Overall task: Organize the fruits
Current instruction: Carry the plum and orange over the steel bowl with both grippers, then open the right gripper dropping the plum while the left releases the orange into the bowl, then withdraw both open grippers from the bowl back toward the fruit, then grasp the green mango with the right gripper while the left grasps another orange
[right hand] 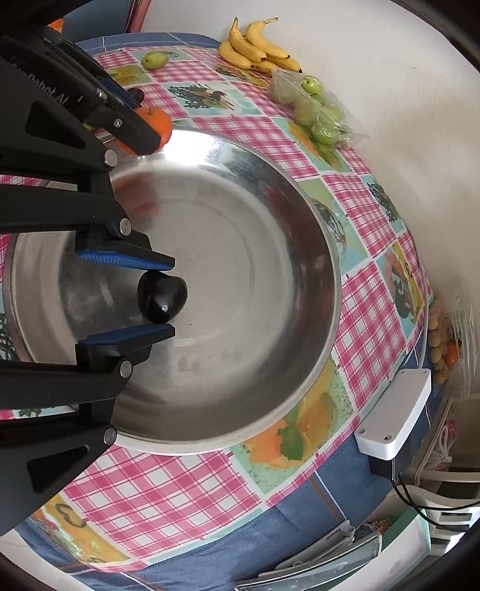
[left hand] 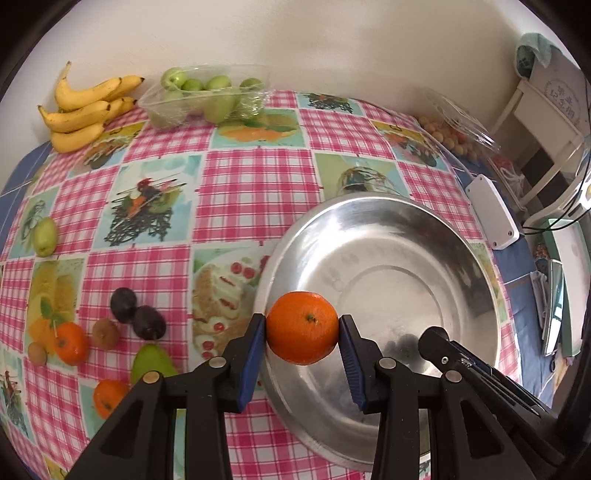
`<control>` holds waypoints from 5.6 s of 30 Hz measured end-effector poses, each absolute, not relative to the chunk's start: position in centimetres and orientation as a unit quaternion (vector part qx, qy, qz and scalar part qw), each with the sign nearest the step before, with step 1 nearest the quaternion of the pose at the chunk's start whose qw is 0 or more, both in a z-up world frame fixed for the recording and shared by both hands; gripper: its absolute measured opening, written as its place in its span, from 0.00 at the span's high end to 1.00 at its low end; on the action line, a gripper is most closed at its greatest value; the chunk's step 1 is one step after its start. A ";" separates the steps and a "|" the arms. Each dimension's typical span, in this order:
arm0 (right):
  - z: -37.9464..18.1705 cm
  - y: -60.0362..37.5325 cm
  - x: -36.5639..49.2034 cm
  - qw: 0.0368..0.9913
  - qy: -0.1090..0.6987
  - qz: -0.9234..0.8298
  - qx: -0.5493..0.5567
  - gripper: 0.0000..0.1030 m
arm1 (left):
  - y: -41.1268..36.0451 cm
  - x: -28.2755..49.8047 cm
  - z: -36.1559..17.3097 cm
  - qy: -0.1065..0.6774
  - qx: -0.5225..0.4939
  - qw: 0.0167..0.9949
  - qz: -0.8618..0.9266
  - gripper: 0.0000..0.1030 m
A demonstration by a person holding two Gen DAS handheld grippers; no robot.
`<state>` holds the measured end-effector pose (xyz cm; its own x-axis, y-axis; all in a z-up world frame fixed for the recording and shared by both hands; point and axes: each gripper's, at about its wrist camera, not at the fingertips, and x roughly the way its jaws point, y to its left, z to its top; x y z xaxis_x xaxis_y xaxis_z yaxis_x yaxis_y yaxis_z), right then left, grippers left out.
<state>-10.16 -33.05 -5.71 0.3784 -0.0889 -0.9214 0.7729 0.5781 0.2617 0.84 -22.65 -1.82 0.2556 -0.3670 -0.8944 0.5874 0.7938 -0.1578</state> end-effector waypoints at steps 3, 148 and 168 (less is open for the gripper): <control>-5.8 -33.2 -10.0 0.749 0.478 -0.289 0.358 0.70 | -23.2 0.8 -2.0 0.530 0.105 0.783 -0.309 0.59; -6.3 -16.2 0.9 0.800 0.548 -0.088 0.227 0.62 | -4.3 9.4 -2.5 0.623 -0.016 0.769 -0.138 0.11; -4.5 -17.2 -2.4 0.795 0.555 -0.087 0.229 0.66 | -7.6 8.0 -5.1 0.654 -0.001 0.739 -0.161 0.39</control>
